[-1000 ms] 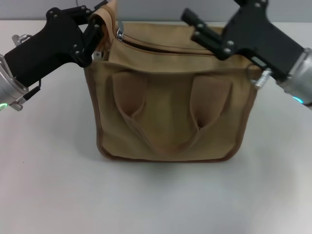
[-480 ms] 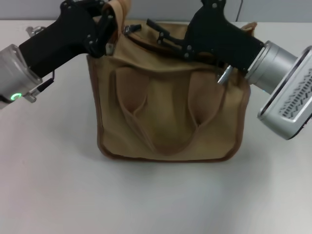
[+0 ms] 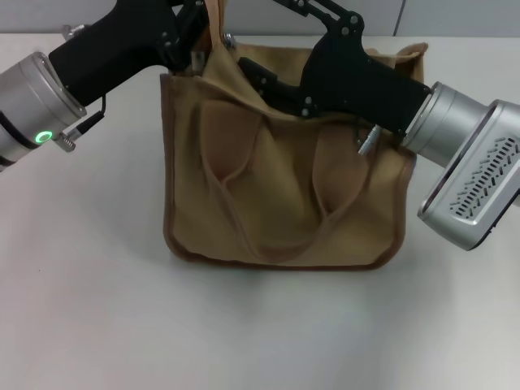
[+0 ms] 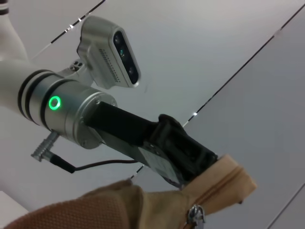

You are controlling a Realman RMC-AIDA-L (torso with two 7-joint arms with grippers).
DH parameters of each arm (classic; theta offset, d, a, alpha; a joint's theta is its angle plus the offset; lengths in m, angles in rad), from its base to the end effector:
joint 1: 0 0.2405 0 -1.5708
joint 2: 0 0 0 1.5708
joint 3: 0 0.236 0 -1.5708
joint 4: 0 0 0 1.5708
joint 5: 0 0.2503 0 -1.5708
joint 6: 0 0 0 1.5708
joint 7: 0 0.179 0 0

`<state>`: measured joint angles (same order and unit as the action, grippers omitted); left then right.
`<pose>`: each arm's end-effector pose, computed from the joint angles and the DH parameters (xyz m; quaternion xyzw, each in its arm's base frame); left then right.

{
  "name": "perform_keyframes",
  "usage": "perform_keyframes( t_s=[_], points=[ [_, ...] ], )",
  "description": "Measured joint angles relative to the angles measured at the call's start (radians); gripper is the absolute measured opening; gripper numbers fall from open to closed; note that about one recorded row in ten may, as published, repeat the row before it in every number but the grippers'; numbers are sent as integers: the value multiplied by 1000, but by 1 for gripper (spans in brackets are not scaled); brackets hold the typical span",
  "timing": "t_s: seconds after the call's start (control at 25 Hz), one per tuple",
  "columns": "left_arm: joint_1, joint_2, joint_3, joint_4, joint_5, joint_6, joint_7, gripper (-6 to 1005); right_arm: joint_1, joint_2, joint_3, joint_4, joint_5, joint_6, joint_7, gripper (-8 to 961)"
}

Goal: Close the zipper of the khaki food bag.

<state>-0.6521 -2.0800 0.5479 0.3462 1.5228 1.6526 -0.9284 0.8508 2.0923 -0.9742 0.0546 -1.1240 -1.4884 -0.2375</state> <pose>-0.1886 0.3931 0.0034 -0.8318 -0.0731 -0.4912 0.2479 0.1496 0.3861 -0.0960 -0.8134 -0.2887 0.3230 0.3881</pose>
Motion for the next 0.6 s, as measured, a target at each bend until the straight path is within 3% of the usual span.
perform_keyframes(
  t_s=[0.6],
  points=[
    [-13, 0, 3, -7, -3, -17, -4, 44, 35, 0, 50, 1, -4, 6, 0, 722]
  ],
)
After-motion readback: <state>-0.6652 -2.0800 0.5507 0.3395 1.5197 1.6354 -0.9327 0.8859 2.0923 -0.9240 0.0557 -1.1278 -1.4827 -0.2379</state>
